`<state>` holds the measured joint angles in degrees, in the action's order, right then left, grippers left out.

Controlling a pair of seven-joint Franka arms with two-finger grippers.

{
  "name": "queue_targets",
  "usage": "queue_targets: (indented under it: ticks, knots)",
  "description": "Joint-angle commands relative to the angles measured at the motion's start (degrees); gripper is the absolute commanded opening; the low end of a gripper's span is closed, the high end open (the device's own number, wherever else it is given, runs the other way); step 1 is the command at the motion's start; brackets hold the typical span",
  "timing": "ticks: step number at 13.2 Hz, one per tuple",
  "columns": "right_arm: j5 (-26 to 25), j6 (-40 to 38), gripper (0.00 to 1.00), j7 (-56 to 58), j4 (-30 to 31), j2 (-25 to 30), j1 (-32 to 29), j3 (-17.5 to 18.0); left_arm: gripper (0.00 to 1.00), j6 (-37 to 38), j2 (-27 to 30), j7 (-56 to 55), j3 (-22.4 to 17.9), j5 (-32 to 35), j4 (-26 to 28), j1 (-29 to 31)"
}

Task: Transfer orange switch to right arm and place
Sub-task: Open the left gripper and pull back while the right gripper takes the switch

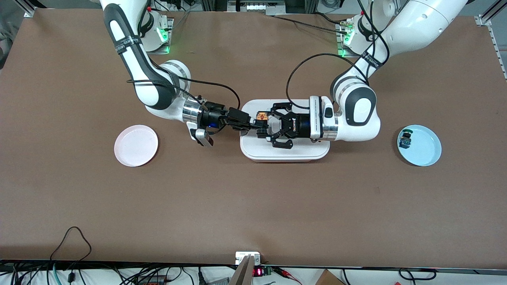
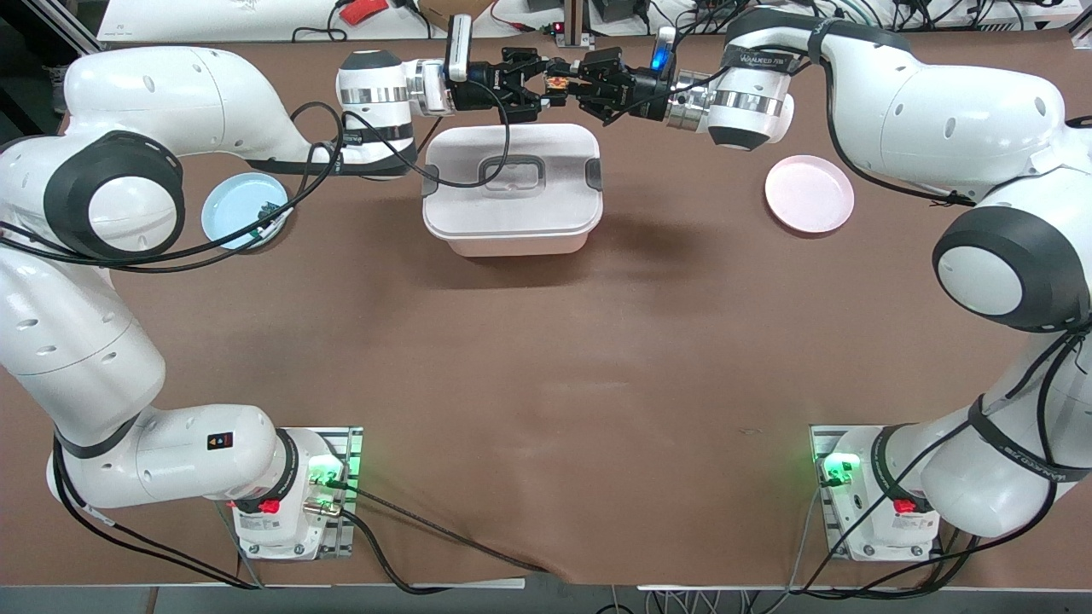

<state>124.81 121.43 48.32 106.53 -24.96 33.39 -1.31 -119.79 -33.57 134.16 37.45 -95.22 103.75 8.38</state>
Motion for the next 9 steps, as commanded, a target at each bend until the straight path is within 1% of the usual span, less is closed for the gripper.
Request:
queue_targets:
  ticks: [1, 2, 4, 5, 8, 9]
  knots:
    - [-0.09, 0.21, 0.00, -0.95, -2.38, -0.62, -0.96, 0.43, 0.00, -0.35, 0.53, 1.11, 0.08, -1.54, 1.10, -0.12]
    - [-0.09, 0.21, 0.00, -0.86, -2.38, -0.62, -0.96, 0.43, 0.02, -0.27, 0.53, 1.54, 0.08, -1.54, 1.19, -0.21]
    - [-0.09, 0.21, 0.00, -0.95, -2.47, -0.53, -0.96, 0.43, 0.98, -0.27, 0.79, 2.07, 0.08, -1.54, 1.10, -0.03]
    - [-0.09, 0.12, 0.00, -0.95, -2.38, -0.53, -1.05, 0.43, 1.00, -0.27, 1.23, 1.46, 0.08, -1.54, 1.19, 0.06]
    - [-0.35, 0.21, 0.00, -1.30, -2.56, -0.53, -1.13, 0.34, 1.00, -0.18, 1.49, 1.11, 0.08, -1.46, 1.19, 0.32]
    - [-1.84, 0.12, 0.00, -1.30, -2.56, -0.53, -1.48, 0.34, 1.00, -0.18, 2.02, -0.20, -0.01, -1.28, 1.10, 0.32]
